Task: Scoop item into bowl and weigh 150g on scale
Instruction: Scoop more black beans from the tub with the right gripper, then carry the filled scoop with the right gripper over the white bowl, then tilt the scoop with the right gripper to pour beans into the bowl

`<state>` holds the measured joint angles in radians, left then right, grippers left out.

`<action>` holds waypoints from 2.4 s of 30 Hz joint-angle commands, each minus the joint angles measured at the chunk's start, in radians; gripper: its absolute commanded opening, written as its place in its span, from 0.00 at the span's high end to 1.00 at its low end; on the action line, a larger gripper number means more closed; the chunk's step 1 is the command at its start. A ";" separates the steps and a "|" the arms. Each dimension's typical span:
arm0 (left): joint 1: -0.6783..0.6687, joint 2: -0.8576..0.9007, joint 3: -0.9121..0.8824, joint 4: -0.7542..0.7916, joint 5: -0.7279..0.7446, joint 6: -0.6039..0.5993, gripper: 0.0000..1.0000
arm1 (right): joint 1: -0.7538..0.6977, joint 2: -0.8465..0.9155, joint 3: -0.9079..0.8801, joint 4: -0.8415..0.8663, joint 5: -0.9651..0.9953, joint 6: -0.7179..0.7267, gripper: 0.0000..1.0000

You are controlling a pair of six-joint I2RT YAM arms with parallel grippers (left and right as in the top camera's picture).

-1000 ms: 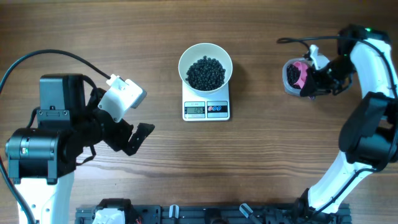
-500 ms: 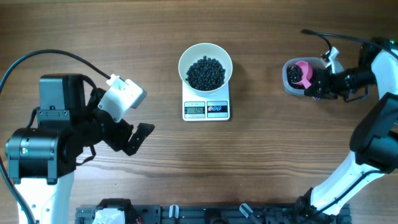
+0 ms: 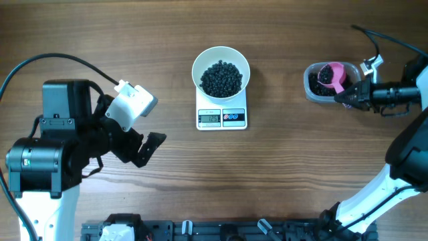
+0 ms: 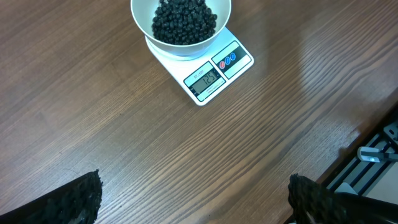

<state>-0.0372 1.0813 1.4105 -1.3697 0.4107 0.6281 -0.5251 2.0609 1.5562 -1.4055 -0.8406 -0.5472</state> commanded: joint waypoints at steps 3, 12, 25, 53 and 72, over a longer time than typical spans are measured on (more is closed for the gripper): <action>0.007 -0.003 0.013 -0.001 0.015 0.019 0.00 | -0.002 0.015 -0.007 -0.048 -0.115 -0.060 0.95; 0.007 -0.003 0.013 -0.001 0.015 0.019 0.00 | 0.060 -0.057 -0.006 -0.113 -0.277 -0.107 0.95; 0.007 -0.003 0.013 -0.001 0.015 0.019 0.00 | 0.446 -0.279 -0.004 0.070 -0.153 0.164 0.96; 0.007 -0.003 0.013 -0.001 0.015 0.019 0.00 | 0.921 -0.299 0.039 0.430 0.609 0.389 0.96; 0.007 -0.003 0.013 -0.001 0.015 0.019 0.00 | 0.937 -0.322 0.064 0.422 0.714 0.439 0.95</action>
<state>-0.0372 1.0813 1.4105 -1.3697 0.4107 0.6281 0.3969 1.7676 1.5932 -0.9859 -0.1776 -0.1013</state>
